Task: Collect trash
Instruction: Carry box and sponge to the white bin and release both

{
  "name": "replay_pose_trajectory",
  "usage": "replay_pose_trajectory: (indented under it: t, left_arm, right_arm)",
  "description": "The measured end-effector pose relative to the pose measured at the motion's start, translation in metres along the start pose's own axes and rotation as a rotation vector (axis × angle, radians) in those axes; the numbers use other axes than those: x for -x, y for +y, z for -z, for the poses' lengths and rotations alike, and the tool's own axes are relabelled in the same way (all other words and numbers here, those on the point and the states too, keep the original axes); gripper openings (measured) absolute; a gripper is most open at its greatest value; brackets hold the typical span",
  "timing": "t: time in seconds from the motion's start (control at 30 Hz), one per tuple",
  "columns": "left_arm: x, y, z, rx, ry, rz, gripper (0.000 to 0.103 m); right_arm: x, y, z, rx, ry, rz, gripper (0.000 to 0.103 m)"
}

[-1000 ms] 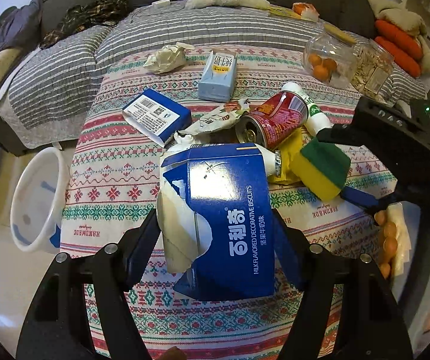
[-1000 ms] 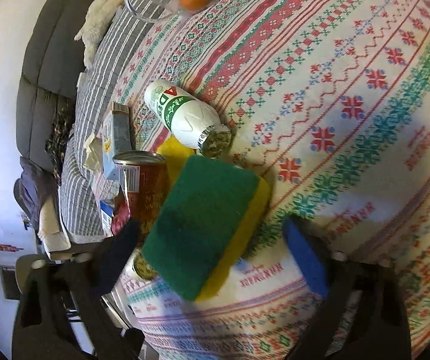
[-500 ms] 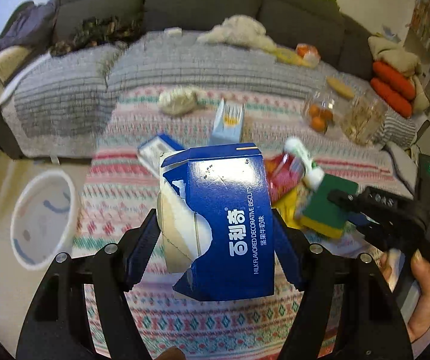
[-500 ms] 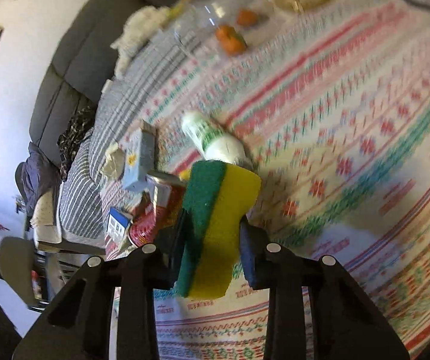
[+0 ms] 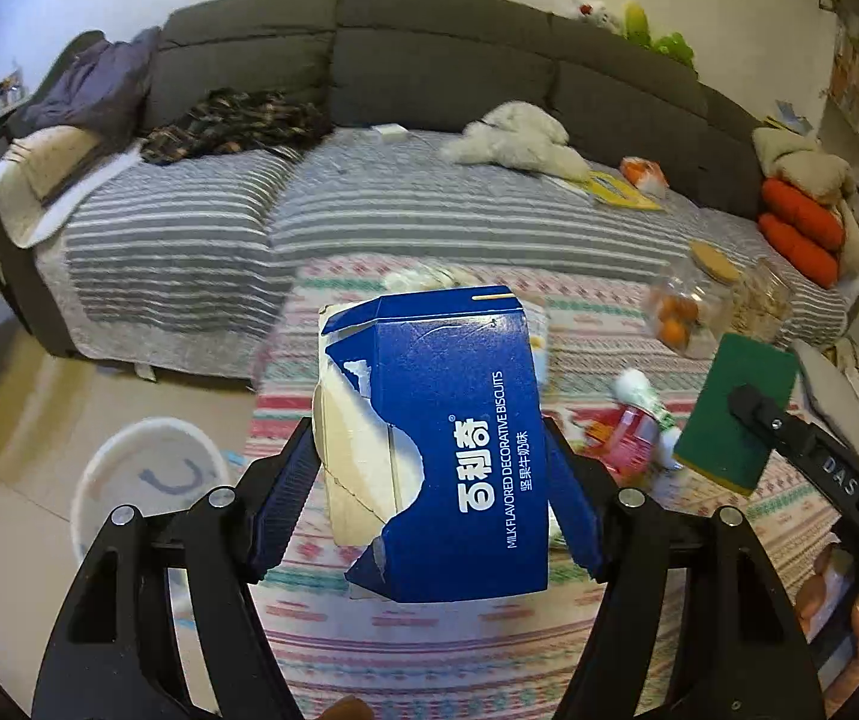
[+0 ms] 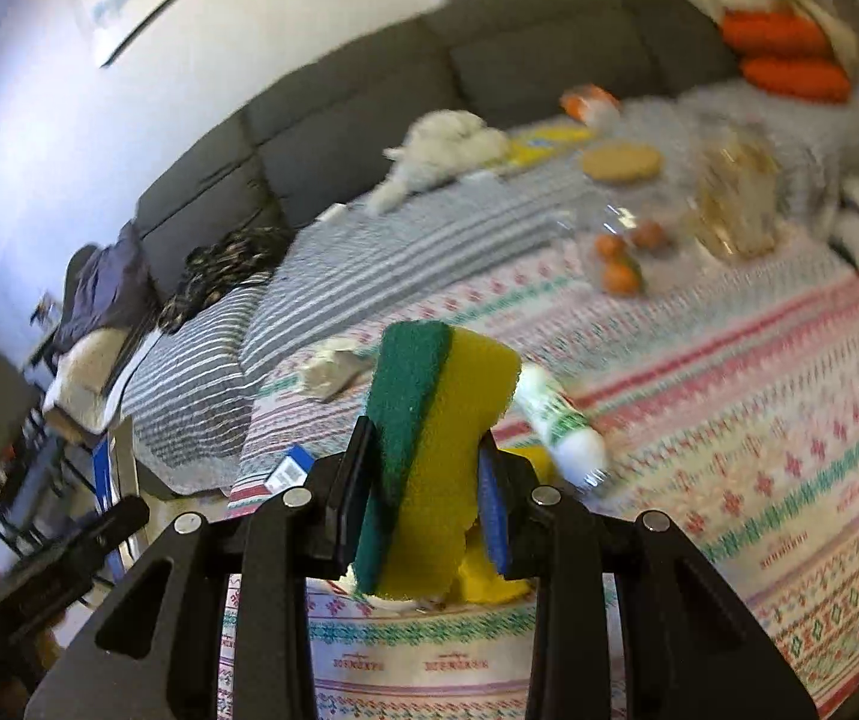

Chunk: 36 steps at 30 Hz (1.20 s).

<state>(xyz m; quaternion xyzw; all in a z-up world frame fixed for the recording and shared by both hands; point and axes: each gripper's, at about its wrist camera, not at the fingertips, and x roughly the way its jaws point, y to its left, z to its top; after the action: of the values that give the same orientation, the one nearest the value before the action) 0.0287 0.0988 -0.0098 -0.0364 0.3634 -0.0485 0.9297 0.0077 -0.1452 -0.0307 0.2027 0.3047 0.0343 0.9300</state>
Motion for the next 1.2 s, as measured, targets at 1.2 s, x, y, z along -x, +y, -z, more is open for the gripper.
replay_pose_trajectory:
  t: [1.2]
  left_arm:
    - [0.06, 0.231, -0.003, 0.373, -0.041, -0.317, 0.094]
  right_arm:
    - [-0.119, 0.263, 0.104, 0.289, 0.207, -0.284, 0.033]
